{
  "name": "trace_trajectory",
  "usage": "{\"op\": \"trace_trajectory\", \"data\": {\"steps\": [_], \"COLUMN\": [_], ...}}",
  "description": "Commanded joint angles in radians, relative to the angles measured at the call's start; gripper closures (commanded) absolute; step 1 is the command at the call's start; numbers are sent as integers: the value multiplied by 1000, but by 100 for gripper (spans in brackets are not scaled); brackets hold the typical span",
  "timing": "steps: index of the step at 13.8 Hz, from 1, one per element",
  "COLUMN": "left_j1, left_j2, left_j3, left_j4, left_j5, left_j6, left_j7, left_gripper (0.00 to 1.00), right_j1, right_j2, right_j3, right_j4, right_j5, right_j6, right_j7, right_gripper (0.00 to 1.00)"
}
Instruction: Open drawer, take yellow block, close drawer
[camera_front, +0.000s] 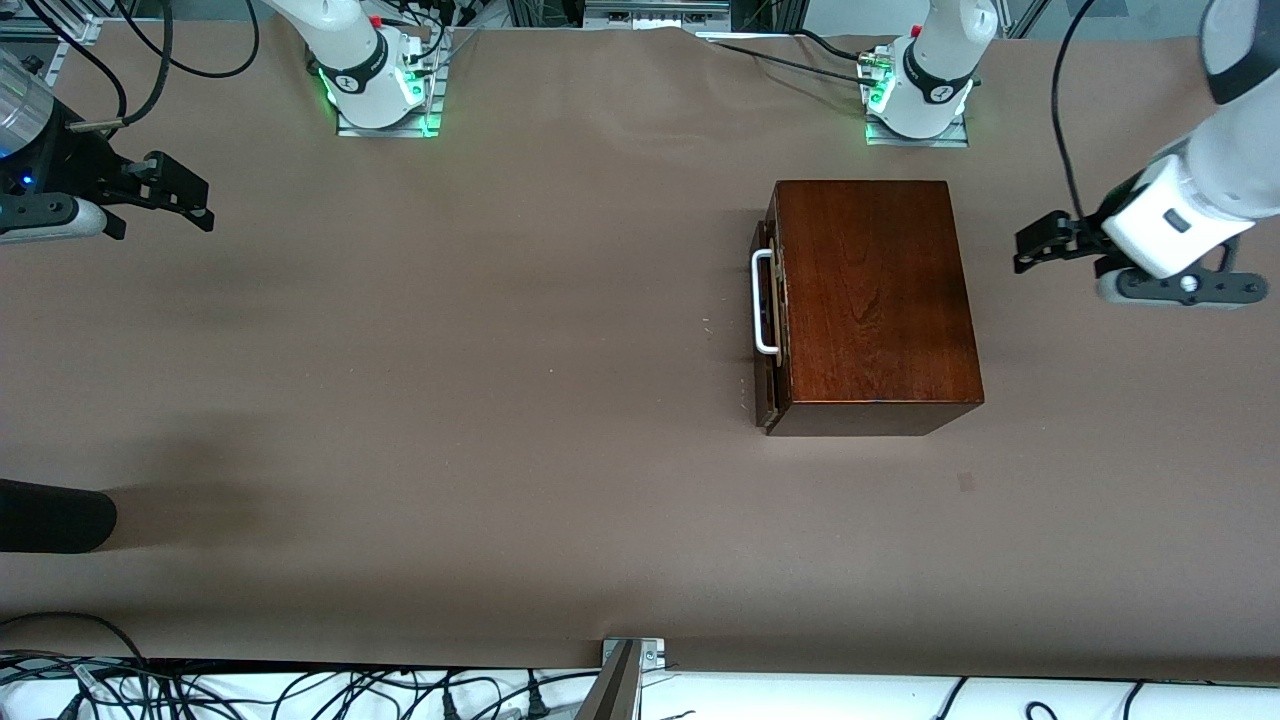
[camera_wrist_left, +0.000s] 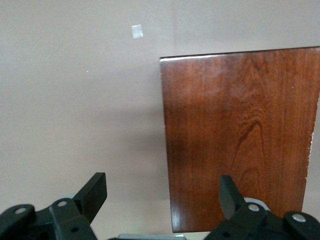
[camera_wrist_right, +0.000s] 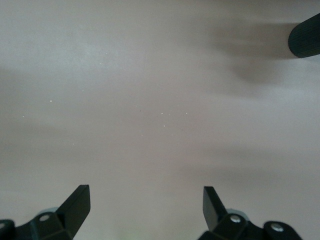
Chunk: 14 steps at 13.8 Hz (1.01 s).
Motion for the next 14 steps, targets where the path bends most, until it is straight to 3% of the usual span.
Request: {"op": "trace_trajectory", "data": {"steps": [1,8,11,14], "left_j1": [-40,-55,-133,-246], "left_j2": [49,156,194,248], "left_j3": [-41,-249,-259,-259], "left_j4": [29,29,28,29], "left_j5": [-22,-5,4,99], "left_j6": [51,199,234,240], "left_j7": [-11,-240,-376,-497], "left_gripper": [0,0,0,0], "right_j1": [-4,-6,-6,-6], "right_j2": [7,8,8,8], "right_j3": [2,2,0,0], "right_j4": [22,23,22,22], "right_j5": [-11,-11,-11,-11], "right_j6": [-11,-9,-15,-18], "right_j7": [1,-1,-1,1], "right_gripper": [0,0,0,0]}}
